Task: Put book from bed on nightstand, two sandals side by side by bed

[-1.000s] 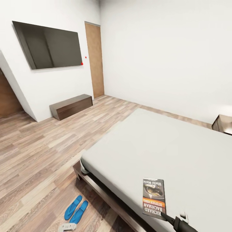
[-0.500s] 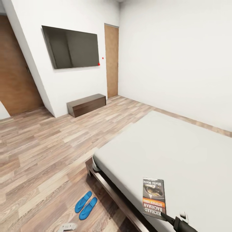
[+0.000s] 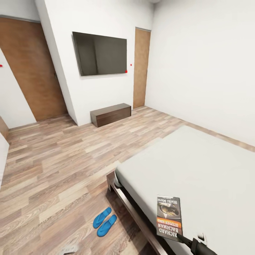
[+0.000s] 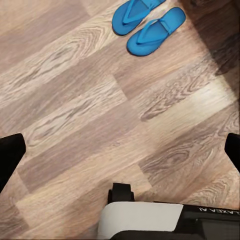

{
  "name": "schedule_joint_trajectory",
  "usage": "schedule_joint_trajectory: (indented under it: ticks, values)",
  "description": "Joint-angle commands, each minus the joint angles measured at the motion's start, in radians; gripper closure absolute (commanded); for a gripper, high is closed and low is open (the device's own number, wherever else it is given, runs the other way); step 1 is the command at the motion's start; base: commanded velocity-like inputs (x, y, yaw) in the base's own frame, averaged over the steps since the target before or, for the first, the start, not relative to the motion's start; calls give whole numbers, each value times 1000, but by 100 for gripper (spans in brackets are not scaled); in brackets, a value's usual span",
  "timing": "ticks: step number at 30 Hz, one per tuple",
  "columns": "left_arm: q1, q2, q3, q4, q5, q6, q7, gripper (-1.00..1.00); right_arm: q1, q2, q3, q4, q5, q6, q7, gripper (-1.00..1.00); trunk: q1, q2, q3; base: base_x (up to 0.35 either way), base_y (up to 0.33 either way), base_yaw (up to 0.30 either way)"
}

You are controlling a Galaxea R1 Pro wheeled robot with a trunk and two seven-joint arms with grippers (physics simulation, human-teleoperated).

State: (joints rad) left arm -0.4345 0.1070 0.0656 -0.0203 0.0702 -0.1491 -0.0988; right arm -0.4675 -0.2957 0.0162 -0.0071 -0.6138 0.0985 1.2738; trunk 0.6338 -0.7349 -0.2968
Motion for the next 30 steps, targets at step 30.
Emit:
schedule_joint_trajectory:
  ticks: [30]
  values:
    - [-1, -26, 6, 2, 8, -4, 48, -100, 0, 0, -2, -1, -6, 10, 4, 100, 0, -1, 7, 0, 0, 292]
